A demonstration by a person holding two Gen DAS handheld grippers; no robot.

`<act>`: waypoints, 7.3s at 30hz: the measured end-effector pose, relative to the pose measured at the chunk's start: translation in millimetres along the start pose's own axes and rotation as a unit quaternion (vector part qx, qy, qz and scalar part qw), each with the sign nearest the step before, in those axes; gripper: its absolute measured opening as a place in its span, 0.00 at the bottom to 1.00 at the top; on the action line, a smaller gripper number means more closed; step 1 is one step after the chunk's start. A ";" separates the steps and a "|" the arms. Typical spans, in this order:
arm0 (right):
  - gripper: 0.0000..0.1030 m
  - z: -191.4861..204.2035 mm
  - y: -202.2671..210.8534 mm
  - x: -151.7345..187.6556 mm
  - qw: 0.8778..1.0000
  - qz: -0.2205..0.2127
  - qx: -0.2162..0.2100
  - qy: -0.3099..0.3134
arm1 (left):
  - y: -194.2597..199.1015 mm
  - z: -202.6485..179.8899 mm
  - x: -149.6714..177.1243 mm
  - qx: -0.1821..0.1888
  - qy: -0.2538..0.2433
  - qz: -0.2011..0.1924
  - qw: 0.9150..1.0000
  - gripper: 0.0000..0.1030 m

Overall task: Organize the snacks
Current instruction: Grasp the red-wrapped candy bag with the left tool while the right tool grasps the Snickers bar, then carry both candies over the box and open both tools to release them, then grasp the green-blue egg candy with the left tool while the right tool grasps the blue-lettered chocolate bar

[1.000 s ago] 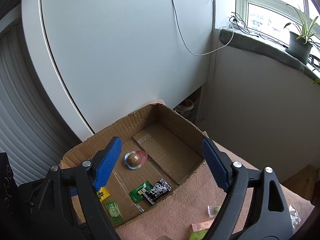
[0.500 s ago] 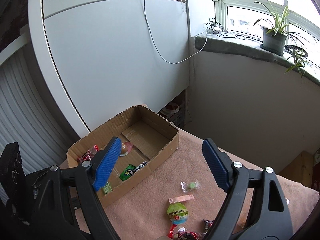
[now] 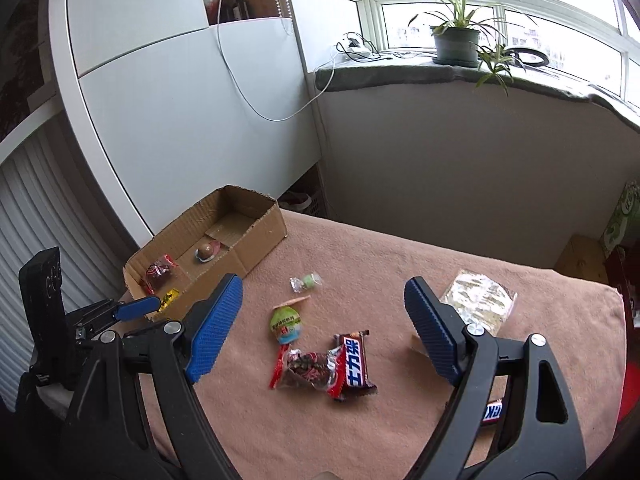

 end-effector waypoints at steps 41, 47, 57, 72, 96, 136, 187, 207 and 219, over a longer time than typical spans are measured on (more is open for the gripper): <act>0.74 -151.2 -3.7 135.2 0.966 0.132 0.105 -0.197 | -97.9 -111.9 39.4 0.138 -0.109 0.121 0.977 0.55; 0.68 -147.9 -18.1 139.3 0.969 0.148 0.137 -0.146 | -100.7 -117.3 50.7 0.121 -0.150 0.125 0.973 0.54; 0.53 -149.6 -24.3 139.4 0.969 0.155 0.177 -0.081 | -105.9 -110.0 52.8 0.095 -0.132 0.125 0.979 0.38; 0.30 -158.5 -2.9 145.9 0.971 0.139 0.159 -0.114 | -88.8 -104.7 48.3 0.092 -0.101 0.111 0.984 0.36; 0.30 -100.4 51.3 102.3 0.986 0.061 0.113 -0.105 | -25.8 -74.5 18.5 0.078 -0.061 0.043 0.994 0.36; 0.30 146.1 -147.1 -46.6 0.994 0.059 -0.067 0.058 | 12.6 91.4 -25.1 -0.038 0.040 -0.034 0.998 0.36; 0.69 25.9 -28.5 -26.5 1.000 0.010 -0.005 -0.003 | 19.8 36.7 -20.8 -0.017 0.028 -0.035 0.999 0.46; 0.69 -16.7 -9.5 77.9 0.997 0.076 0.009 -0.013 | -50.1 -50.0 17.3 0.036 0.007 0.046 0.998 0.46; 0.69 -31.6 -38.4 107.6 0.994 0.104 0.019 -0.001 | -97.4 -55.5 23.2 0.006 0.011 0.076 0.997 0.45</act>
Point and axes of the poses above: each gripper's, at about its wrist camera, not at the fingertips, and y roughly against the way its jaws point, z to its left, x to its underside, the point moved 10 cm from there along -y, roughly the way its jaws point, and after that the axes turned 8 degrees about -z, right-handed, at the moved point
